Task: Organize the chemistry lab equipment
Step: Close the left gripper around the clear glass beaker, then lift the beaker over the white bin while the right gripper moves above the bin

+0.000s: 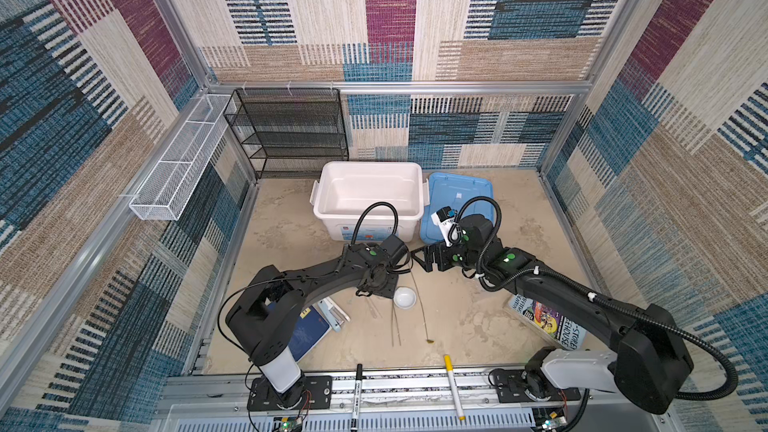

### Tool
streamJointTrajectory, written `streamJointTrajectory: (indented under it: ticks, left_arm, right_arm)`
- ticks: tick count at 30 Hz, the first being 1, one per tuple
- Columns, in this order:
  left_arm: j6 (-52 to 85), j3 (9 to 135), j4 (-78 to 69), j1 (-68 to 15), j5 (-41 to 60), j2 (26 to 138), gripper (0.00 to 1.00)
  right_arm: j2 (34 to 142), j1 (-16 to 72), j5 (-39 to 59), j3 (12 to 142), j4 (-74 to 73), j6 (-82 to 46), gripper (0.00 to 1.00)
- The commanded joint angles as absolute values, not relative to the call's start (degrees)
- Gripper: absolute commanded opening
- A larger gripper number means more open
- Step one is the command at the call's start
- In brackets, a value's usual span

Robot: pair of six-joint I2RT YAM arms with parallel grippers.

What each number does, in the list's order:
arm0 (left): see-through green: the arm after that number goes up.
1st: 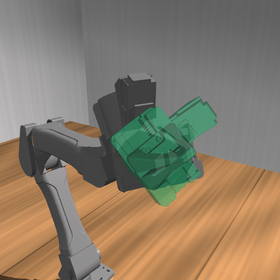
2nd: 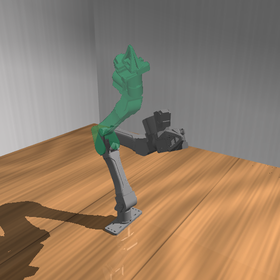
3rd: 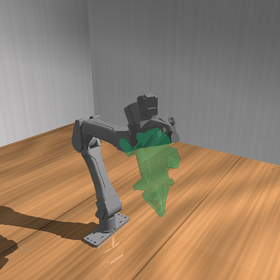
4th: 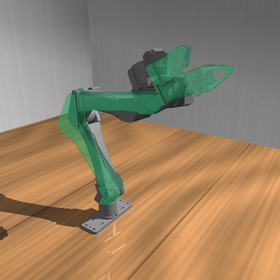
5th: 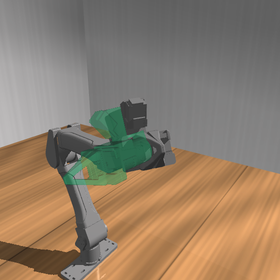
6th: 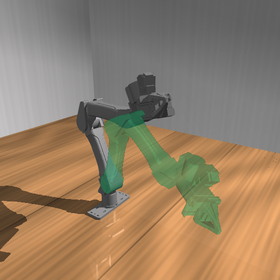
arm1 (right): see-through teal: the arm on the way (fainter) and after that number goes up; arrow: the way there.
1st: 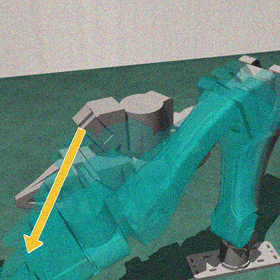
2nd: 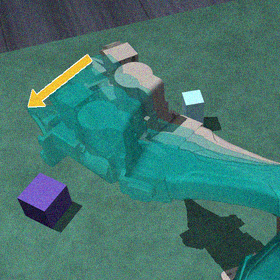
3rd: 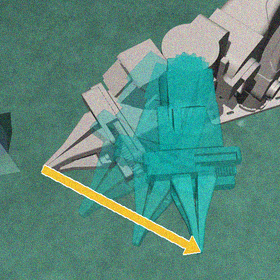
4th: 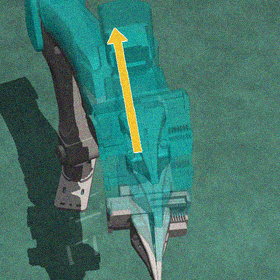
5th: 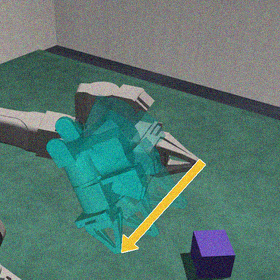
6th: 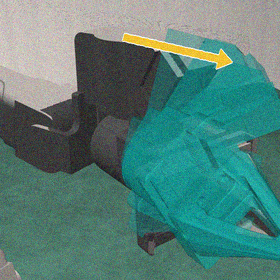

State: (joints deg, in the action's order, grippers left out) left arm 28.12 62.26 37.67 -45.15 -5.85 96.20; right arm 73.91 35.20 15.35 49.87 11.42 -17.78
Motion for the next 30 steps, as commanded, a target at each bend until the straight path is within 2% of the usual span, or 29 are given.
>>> streamJointTrajectory:
  ticks: [1, 8, 13, 19, 30]
  left_arm:
    - [28.4, 62.3, 37.2, -45.2, -7.2, 96.4, 0.56]
    - [29.0, 61.9, 36.1, -45.1, -6.8, 96.8, 0.53]
    - [29.2, 61.9, 36.3, -45.1, -7.0, 96.4, 0.43]
    - [29.7, 62.2, 36.9, -45.1, -7.2, 95.6, 0.37]
    - [29.5, 66.5, 42.2, -43.7, -7.6, 88.9, 0.30]
  right_arm:
    - [73.3, 35.2, 14.5, 50.1, 10.5, -18.0, 0.99]
    - [72.8, 35.2, 14.0, 50.0, 10.2, -18.3, 0.99]
    - [72.8, 35.2, 14.0, 50.0, 10.4, -18.1, 0.99]
    - [72.9, 35.2, 14.2, 49.9, 10.1, -18.0, 0.99]
    - [72.0, 35.2, 14.1, 49.8, 9.6, -17.7, 0.99]
